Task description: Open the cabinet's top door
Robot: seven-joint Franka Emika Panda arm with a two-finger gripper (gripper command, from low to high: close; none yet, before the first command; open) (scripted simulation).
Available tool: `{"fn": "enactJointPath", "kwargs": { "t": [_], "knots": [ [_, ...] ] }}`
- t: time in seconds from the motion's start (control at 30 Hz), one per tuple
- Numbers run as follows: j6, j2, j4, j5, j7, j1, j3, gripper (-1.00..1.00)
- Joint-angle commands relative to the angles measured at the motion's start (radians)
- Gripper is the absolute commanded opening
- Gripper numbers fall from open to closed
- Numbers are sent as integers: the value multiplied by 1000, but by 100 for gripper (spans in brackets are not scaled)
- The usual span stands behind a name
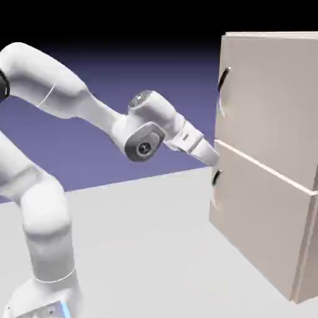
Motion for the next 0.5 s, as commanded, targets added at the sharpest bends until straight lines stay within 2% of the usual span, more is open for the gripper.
{"fn": "enactJointPath", "kwargs": {
  "t": [0.0, 0.47],
  "knots": [
    [-9, 36, 7, 36, -12, 28, -31, 0],
    [-131, 544, 108, 537, -174, 415, -469, 0]
  ]
}}
